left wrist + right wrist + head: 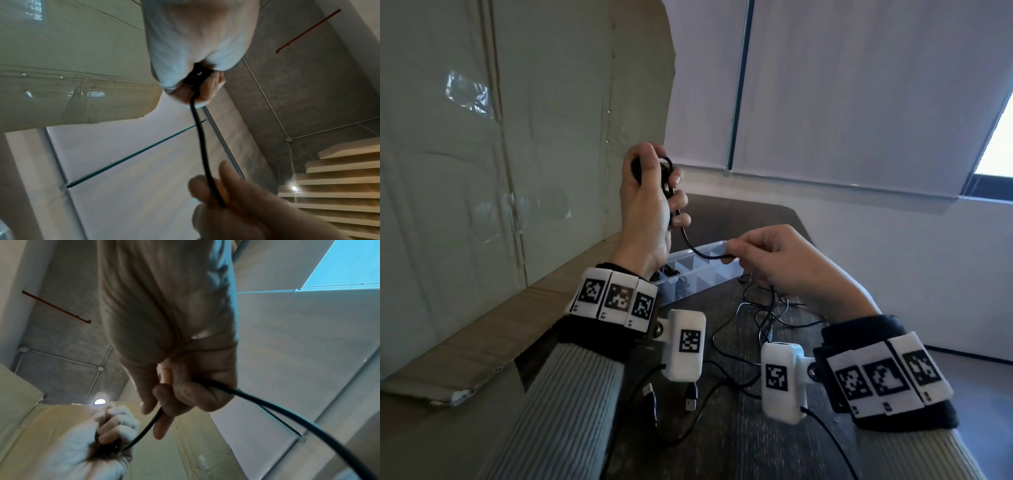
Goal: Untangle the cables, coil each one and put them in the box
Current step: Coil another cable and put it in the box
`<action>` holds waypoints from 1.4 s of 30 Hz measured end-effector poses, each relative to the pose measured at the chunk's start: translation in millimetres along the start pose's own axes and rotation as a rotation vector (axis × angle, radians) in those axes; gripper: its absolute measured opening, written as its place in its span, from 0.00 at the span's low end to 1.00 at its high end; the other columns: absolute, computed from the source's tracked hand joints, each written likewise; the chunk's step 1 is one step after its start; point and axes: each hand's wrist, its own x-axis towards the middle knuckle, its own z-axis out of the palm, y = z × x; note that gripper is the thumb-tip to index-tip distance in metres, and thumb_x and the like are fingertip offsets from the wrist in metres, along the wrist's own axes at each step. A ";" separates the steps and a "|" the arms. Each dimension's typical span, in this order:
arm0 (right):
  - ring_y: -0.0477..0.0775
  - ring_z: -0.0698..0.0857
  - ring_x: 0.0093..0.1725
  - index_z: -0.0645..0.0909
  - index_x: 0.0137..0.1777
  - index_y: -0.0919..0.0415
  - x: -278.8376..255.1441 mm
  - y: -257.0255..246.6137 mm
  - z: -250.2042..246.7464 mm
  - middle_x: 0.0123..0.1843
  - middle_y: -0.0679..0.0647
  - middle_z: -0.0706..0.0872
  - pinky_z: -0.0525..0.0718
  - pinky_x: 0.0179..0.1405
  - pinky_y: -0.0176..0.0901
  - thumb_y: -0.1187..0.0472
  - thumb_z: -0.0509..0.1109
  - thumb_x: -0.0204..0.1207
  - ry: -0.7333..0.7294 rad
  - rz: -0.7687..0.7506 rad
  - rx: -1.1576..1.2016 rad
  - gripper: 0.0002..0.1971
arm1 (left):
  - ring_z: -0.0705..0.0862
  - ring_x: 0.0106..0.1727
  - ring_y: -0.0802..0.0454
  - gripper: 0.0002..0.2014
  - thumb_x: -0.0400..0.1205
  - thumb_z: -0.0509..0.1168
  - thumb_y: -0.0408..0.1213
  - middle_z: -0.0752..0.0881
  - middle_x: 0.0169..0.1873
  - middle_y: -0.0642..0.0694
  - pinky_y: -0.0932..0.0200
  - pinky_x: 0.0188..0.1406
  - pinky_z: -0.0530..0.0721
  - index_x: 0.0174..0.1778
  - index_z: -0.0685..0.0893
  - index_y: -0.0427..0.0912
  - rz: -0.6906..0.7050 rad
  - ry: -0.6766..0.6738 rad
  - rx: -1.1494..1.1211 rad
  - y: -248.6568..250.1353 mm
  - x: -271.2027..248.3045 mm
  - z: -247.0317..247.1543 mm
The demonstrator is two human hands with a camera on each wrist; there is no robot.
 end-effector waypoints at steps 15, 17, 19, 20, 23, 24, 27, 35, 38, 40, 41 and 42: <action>0.44 0.67 0.24 0.90 0.40 0.53 -9.6 -9.1 -8.5 0.20 0.48 0.75 0.68 0.28 0.32 0.53 0.71 0.79 -0.049 -0.066 -0.071 0.10 | 0.61 0.15 0.59 0.24 0.86 0.46 0.58 0.72 0.17 0.52 0.71 0.14 0.58 0.48 0.78 0.43 -0.129 -0.004 0.080 -7.7 3.3 -7.4; 0.41 0.72 0.25 0.91 0.40 0.54 -12.5 -13.9 -13.7 0.23 0.49 0.81 0.70 0.30 0.29 0.56 0.72 0.79 -0.026 -0.115 -0.040 0.08 | 0.66 0.15 0.59 0.25 0.87 0.47 0.56 0.76 0.19 0.52 0.68 0.13 0.62 0.50 0.81 0.40 -0.086 -0.129 0.401 -13.5 0.9 -8.6; 0.45 0.73 0.28 0.91 0.41 0.55 -14.6 -17.5 -16.4 0.27 0.59 0.82 0.72 0.32 0.33 0.58 0.72 0.79 -0.050 -0.164 -0.040 0.07 | 0.71 0.16 0.59 0.26 0.88 0.48 0.53 0.80 0.20 0.52 0.67 0.16 0.69 0.42 0.84 0.39 -0.001 -0.289 0.718 -19.9 -3.1 -6.0; 0.49 0.71 0.28 0.90 0.42 0.56 -15.1 -18.5 -17.1 0.28 0.66 0.79 0.70 0.31 0.36 0.58 0.71 0.79 -0.063 -0.183 -0.063 0.08 | 0.74 0.17 0.60 0.27 0.88 0.48 0.53 0.81 0.19 0.52 0.68 0.20 0.71 0.38 0.85 0.39 0.039 -0.362 0.851 -23.2 -5.3 -4.3; 0.47 0.67 0.23 0.90 0.41 0.57 -13.4 -18.8 -18.0 0.26 0.66 0.77 0.67 0.26 0.32 0.62 0.70 0.80 0.006 -0.237 -0.132 0.08 | 0.78 0.22 0.52 0.34 0.86 0.45 0.57 0.84 0.21 0.48 0.60 0.26 0.76 0.32 0.85 0.36 -0.007 -0.531 0.970 -28.3 -14.1 1.3; 0.45 0.70 0.23 0.90 0.41 0.57 -10.8 -16.4 -19.3 0.24 0.58 0.81 0.70 0.27 0.29 0.64 0.71 0.79 0.084 -0.251 -0.124 0.07 | 0.79 0.24 0.52 0.36 0.85 0.43 0.59 0.85 0.23 0.46 0.62 0.25 0.75 0.33 0.86 0.35 -0.061 -0.571 0.928 -28.7 -16.2 2.7; 0.57 0.85 0.33 0.89 0.42 0.52 -4.6 -7.5 -24.1 0.34 0.53 0.90 0.86 0.39 0.46 0.62 0.74 0.76 0.289 -0.264 -0.064 0.05 | 0.78 0.26 0.54 0.43 0.78 0.41 0.66 0.84 0.22 0.47 0.66 0.21 0.70 0.40 0.86 0.27 -0.207 -0.667 0.829 -24.8 -20.2 8.3; 0.36 0.80 0.27 0.88 0.45 0.55 -1.0 -2.2 -29.2 0.30 0.41 0.86 0.76 0.32 0.25 0.64 0.70 0.80 0.393 -0.272 0.022 0.07 | 0.80 0.29 0.53 0.12 0.86 0.57 0.37 0.77 0.24 0.48 0.62 0.33 0.82 0.40 0.80 0.36 -0.266 -0.678 0.483 -22.8 -16.9 7.0; 0.31 0.76 0.21 0.86 0.52 0.60 3.1 0.4 -25.8 0.18 0.32 0.77 0.69 0.24 0.22 0.66 0.63 0.84 0.389 -0.202 0.057 0.10 | 0.91 0.48 0.42 0.13 0.87 0.56 0.40 0.90 0.41 0.36 0.46 0.49 0.89 0.41 0.78 0.37 -0.262 -0.472 0.293 -20.5 -13.2 10.7; 0.33 0.75 0.20 0.86 0.55 0.57 6.9 3.9 -21.6 0.17 0.32 0.76 0.67 0.27 0.26 0.66 0.61 0.85 0.375 -0.161 0.061 0.12 | 0.89 0.55 0.42 0.13 0.88 0.55 0.41 0.89 0.51 0.35 0.43 0.54 0.87 0.41 0.77 0.38 -0.253 -0.313 0.155 -20.7 -8.6 10.5; 0.35 0.73 0.20 0.86 0.57 0.57 8.8 6.5 -19.2 0.18 0.33 0.75 0.66 0.28 0.29 0.65 0.61 0.85 0.361 -0.136 0.054 0.12 | 0.88 0.57 0.43 0.14 0.88 0.54 0.41 0.89 0.53 0.35 0.43 0.55 0.87 0.41 0.77 0.39 -0.246 -0.251 0.100 -20.4 -6.4 9.6; 0.36 0.71 0.20 0.86 0.59 0.58 10.1 8.3 -16.6 0.18 0.34 0.74 0.66 0.29 0.32 0.64 0.61 0.85 0.331 -0.110 0.039 0.12 | 0.88 0.58 0.43 0.14 0.89 0.53 0.41 0.89 0.54 0.36 0.44 0.56 0.87 0.41 0.76 0.39 -0.235 -0.212 0.052 -19.7 -4.0 8.7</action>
